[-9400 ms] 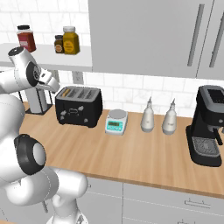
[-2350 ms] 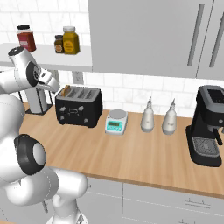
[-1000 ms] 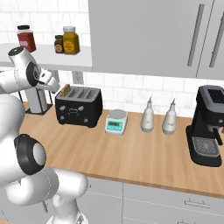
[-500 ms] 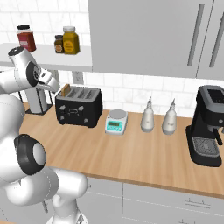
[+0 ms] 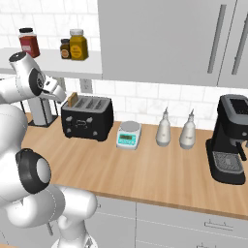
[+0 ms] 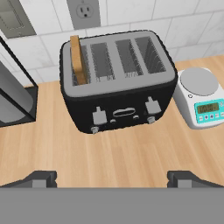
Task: Start the toaster. Once the lever pops up, take the bread to the plate on the dining counter.
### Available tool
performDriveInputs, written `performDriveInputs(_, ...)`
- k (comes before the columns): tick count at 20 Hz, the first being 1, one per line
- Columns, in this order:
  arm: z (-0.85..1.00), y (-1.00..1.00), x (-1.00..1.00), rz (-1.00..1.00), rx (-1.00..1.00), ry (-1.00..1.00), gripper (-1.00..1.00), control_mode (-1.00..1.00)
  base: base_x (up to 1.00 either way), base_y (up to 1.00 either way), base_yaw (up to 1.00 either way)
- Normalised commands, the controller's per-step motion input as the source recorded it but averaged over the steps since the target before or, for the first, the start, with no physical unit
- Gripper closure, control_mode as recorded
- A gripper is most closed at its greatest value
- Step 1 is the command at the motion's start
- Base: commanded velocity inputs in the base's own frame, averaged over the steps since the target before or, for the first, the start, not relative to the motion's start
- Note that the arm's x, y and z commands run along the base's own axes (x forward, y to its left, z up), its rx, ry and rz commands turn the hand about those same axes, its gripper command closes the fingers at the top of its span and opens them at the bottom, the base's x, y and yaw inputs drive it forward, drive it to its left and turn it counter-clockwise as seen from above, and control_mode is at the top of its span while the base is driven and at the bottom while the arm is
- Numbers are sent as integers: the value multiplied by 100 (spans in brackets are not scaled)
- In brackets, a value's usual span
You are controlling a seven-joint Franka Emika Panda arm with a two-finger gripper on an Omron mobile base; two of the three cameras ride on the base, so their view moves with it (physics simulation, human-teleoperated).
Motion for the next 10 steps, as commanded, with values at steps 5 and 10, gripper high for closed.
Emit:
performDriveInputs(5,0,0,0,0,0,0,-100,-100,0,0,0)
performDriveInputs(10,0,0,0,0,0,0,-100,-100,0,0,0)
